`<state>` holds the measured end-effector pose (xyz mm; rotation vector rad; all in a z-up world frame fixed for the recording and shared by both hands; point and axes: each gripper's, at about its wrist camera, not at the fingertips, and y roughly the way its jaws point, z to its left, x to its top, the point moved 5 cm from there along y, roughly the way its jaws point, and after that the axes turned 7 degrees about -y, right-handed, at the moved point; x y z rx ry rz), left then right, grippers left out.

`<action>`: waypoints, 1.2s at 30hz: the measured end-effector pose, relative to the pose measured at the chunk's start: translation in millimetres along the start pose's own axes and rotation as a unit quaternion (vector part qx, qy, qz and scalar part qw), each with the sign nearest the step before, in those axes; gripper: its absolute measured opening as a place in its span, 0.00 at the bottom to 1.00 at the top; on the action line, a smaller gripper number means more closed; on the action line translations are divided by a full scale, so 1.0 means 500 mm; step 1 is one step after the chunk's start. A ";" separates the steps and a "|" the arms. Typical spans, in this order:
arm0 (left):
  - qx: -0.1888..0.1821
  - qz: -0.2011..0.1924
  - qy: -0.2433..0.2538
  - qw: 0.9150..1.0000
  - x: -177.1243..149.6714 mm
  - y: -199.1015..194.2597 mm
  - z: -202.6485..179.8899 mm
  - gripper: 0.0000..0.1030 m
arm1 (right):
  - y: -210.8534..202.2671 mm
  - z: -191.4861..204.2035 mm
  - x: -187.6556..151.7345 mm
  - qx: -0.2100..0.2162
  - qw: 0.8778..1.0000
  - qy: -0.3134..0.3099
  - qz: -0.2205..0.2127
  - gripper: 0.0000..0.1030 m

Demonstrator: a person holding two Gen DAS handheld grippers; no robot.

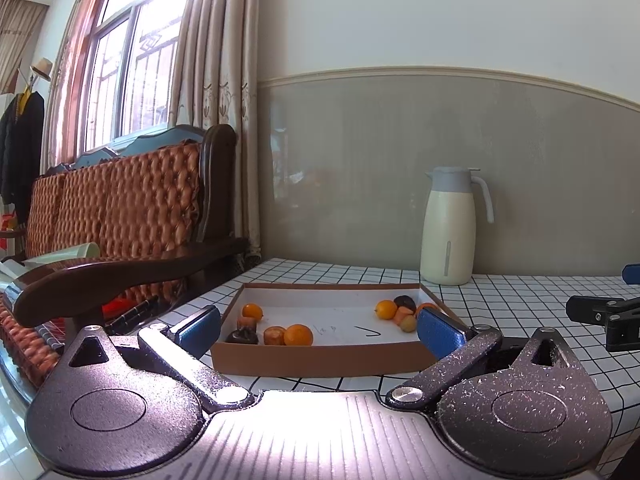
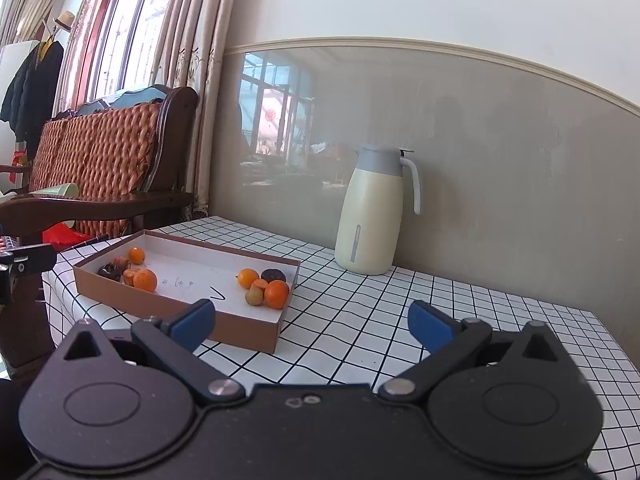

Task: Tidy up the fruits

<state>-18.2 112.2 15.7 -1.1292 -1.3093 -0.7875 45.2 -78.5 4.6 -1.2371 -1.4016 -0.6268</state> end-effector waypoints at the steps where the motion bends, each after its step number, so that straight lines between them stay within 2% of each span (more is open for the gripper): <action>1: -0.001 0.000 0.000 1.000 -0.001 -0.001 -0.001 1.00 | 0.000 0.000 0.000 0.000 1.000 -0.001 0.000 0.94; 36: -0.002 -0.001 0.003 1.000 -0.002 0.000 -0.003 1.00 | 0.004 0.001 -0.001 -0.002 1.000 -0.003 0.000 0.94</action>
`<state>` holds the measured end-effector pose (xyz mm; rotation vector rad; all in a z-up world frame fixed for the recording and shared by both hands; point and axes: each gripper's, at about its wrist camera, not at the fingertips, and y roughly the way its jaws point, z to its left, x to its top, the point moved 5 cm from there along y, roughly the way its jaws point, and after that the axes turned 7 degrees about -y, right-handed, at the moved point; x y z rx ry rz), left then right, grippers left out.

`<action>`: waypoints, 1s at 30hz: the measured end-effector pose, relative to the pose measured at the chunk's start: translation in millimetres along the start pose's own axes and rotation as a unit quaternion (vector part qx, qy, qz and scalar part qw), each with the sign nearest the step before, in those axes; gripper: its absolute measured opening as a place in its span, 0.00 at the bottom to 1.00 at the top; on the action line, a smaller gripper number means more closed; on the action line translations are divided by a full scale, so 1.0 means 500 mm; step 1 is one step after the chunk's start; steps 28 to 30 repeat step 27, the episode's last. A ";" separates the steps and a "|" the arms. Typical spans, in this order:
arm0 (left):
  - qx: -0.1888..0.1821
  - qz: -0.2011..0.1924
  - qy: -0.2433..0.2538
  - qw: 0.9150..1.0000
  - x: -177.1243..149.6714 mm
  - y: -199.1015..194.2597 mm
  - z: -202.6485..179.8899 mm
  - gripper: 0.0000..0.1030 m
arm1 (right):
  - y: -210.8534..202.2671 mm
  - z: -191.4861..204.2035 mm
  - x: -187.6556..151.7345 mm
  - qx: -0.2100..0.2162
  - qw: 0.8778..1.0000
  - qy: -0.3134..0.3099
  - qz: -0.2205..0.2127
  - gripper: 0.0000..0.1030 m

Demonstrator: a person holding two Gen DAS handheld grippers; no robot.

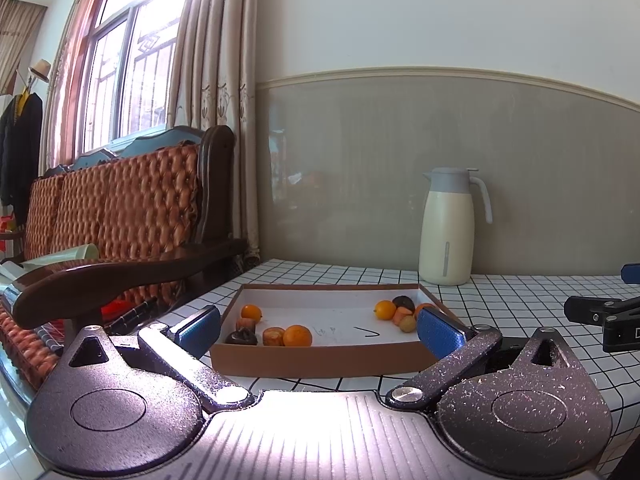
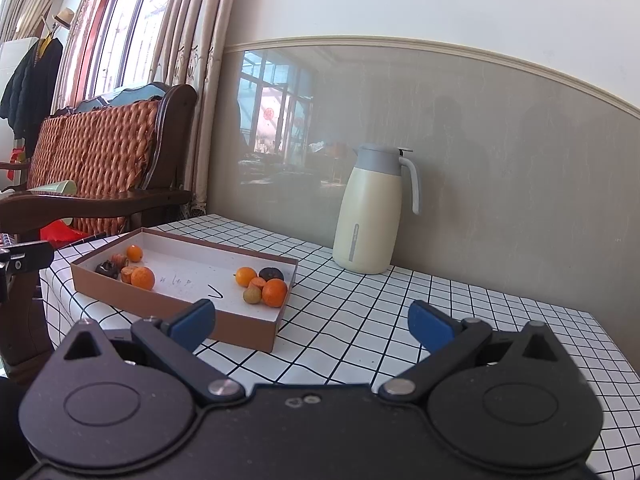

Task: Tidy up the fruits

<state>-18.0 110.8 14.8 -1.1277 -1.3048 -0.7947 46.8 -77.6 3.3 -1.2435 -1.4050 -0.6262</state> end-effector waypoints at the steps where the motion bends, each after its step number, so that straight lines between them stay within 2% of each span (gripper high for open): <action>1: -0.002 0.001 0.001 1.000 0.001 0.000 0.000 1.00 | 0.000 0.000 0.000 0.000 1.000 0.000 0.000 0.94; 15: -0.004 0.003 0.003 1.000 0.001 0.003 -0.001 1.00 | 0.000 0.000 0.000 0.000 1.000 0.000 0.001 0.94; 24: 0.001 -0.011 -0.016 1.000 0.001 -0.005 0.012 1.00 | 0.000 -0.001 0.000 0.000 1.000 0.001 0.001 0.94; 30: -0.005 -0.007 -0.016 1.000 -0.001 -0.004 0.014 1.00 | 0.000 -0.001 0.000 0.000 1.000 0.001 0.001 0.94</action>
